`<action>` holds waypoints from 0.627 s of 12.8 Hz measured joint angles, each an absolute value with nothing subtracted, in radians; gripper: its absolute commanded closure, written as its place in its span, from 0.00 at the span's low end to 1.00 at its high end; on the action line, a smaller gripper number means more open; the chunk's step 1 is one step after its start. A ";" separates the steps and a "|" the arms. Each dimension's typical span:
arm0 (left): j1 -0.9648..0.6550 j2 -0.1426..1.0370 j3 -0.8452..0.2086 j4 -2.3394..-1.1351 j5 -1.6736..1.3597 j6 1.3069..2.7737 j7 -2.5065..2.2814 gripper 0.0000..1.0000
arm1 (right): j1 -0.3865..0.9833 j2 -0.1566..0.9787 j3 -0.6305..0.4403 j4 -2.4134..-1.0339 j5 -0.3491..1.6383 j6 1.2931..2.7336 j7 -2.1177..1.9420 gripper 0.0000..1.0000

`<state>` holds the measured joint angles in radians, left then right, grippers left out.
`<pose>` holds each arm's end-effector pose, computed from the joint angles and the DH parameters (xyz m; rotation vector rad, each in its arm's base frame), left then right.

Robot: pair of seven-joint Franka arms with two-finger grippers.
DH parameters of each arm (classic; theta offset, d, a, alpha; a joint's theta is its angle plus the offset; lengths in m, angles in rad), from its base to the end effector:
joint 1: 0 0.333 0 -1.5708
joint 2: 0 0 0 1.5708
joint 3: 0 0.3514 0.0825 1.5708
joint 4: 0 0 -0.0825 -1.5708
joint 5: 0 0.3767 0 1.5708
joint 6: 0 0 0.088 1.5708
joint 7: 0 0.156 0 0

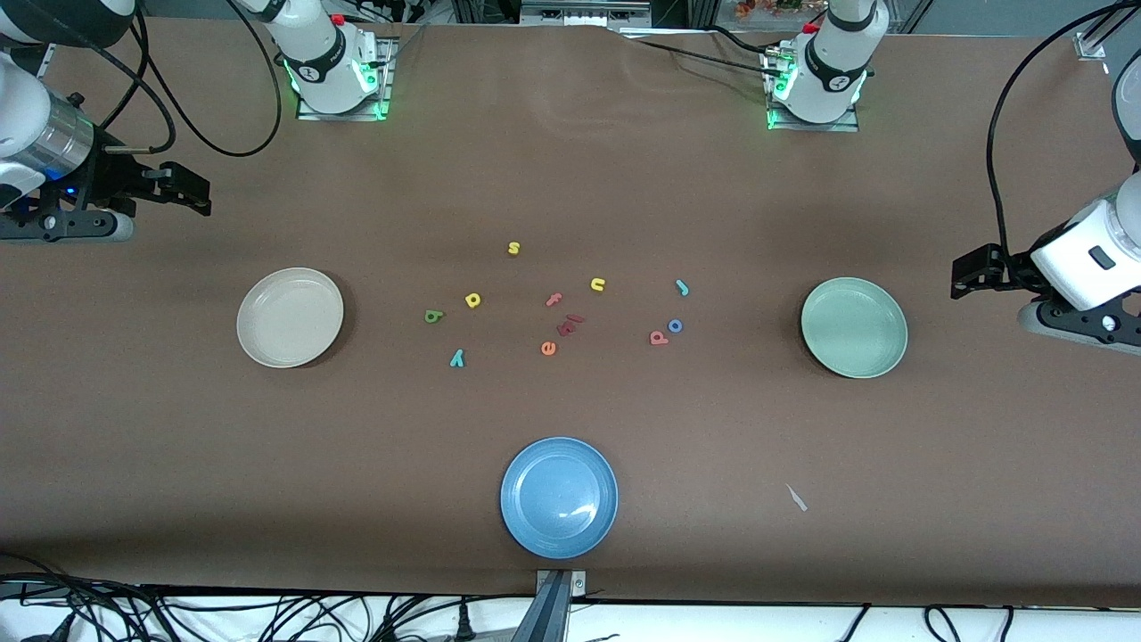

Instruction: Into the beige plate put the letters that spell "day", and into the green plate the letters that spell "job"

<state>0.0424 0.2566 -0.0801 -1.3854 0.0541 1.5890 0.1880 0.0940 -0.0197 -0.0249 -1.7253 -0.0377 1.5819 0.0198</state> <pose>0.6301 -0.0094 0.5475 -3.0909 0.3508 0.0849 0.5272 0.0305 0.5515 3.0922 0.0806 -0.1888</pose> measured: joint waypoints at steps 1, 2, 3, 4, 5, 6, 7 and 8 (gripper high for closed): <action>0.041 0.257 -0.080 -1.385 0.054 1.589 0.188 0.00 | 0.094 -0.019 -0.025 -1.725 -0.038 1.579 0.020 0.00; 0.041 0.257 -0.080 -1.385 0.054 1.589 0.188 0.00 | 0.094 -0.019 -0.025 -1.725 -0.038 1.577 0.020 0.00; 0.041 0.257 -0.080 -1.385 0.054 1.589 0.188 0.00 | 0.094 -0.019 -0.025 -1.725 -0.038 1.575 0.020 0.00; 0.041 0.257 -0.080 -1.386 0.054 1.589 0.188 0.00 | 0.094 -0.018 -0.025 -1.726 -0.038 1.574 0.020 0.00; 0.041 0.257 -0.080 -1.387 0.054 1.589 0.187 0.00 | 0.094 -0.015 -0.025 -1.726 -0.037 1.573 0.019 0.00; 0.041 0.257 -0.080 -1.388 0.054 1.589 0.187 0.00 | 0.094 -0.010 -0.024 -1.726 -0.037 1.572 0.018 0.00; 0.041 0.257 -0.080 -1.388 0.054 1.589 0.187 0.00 | 0.096 -0.005 -0.022 -1.726 -0.037 1.572 0.018 0.00; 0.041 0.257 -0.080 -1.388 0.054 1.589 0.187 0.00 | 0.098 -0.002 -0.020 -1.726 -0.036 1.572 0.018 0.00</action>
